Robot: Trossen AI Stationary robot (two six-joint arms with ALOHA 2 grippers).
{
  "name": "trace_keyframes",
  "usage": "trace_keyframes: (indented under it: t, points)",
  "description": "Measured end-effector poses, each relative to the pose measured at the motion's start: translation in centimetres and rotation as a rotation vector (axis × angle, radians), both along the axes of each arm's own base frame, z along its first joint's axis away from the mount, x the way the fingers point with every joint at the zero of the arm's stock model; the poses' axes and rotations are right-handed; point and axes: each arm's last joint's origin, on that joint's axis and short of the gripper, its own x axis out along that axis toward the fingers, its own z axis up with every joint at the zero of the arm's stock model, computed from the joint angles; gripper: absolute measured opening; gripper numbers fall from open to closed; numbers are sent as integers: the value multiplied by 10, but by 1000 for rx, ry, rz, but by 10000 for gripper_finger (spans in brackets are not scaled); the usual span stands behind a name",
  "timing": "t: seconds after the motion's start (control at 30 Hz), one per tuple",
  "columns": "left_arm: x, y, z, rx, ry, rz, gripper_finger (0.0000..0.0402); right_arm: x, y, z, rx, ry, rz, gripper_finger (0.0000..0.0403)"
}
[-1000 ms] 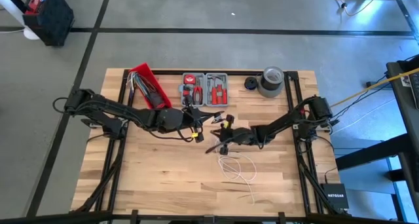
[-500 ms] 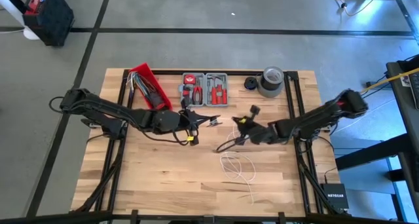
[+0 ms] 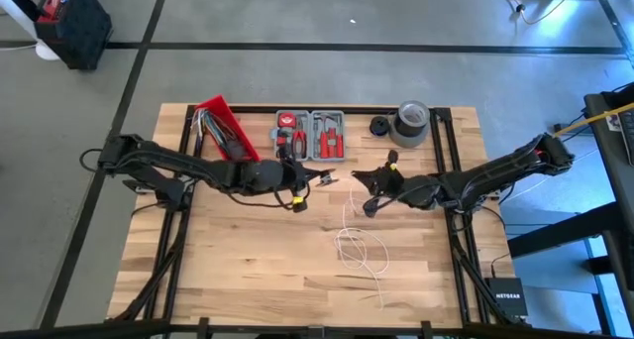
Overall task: Coil cords
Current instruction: Coil the white wire into the spool
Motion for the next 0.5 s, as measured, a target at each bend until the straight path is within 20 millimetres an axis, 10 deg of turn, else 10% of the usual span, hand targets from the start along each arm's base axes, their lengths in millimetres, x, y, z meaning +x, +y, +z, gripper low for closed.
trace_keyframes:
  t: [0.5]
  points:
    - [9, 18, -10, -47, -22, 74, 0, 37, -9, -11, 209, -40, 144, 2]
